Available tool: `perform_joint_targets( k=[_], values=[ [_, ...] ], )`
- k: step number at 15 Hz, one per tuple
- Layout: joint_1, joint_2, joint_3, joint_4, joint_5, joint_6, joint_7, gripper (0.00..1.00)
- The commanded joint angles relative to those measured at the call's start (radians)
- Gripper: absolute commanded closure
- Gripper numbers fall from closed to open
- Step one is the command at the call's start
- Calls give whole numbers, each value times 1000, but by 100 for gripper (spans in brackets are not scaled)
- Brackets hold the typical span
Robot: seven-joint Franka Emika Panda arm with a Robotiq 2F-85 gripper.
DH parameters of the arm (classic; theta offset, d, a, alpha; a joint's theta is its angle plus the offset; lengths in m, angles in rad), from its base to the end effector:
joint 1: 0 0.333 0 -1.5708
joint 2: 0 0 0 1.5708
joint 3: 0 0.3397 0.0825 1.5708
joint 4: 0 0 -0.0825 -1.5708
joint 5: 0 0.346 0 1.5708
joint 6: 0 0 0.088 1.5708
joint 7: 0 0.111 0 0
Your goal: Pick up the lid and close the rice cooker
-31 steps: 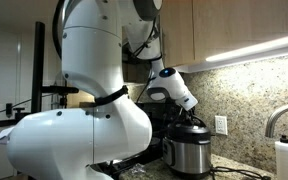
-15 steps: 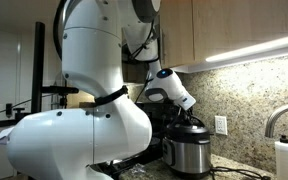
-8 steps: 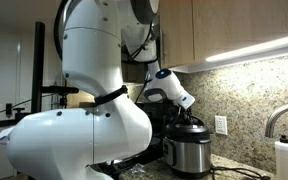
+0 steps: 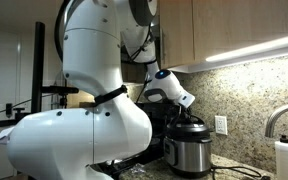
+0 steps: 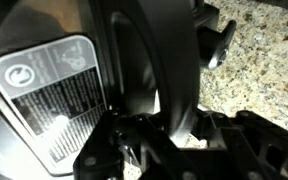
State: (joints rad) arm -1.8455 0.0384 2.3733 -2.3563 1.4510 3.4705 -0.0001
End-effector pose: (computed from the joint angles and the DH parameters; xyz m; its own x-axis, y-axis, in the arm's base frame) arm 0.4469 0.1201 0.4514 0.3420 -0.8973 0.2791 -0.5389 -0.4306 -0.7240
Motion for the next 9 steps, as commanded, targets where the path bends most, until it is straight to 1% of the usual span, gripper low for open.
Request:
perform_joint_targets(
  k=[1,3,6,9],
  values=[
    [-18,20,15,57,-19,0,-21,100],
    [-20,36,17,64,-24,-10,-23,100],
    [-27,28,25,73,-22,-13,-35,100],
    [-21,21,20,54,2,-14,-31,100]
  ],
)
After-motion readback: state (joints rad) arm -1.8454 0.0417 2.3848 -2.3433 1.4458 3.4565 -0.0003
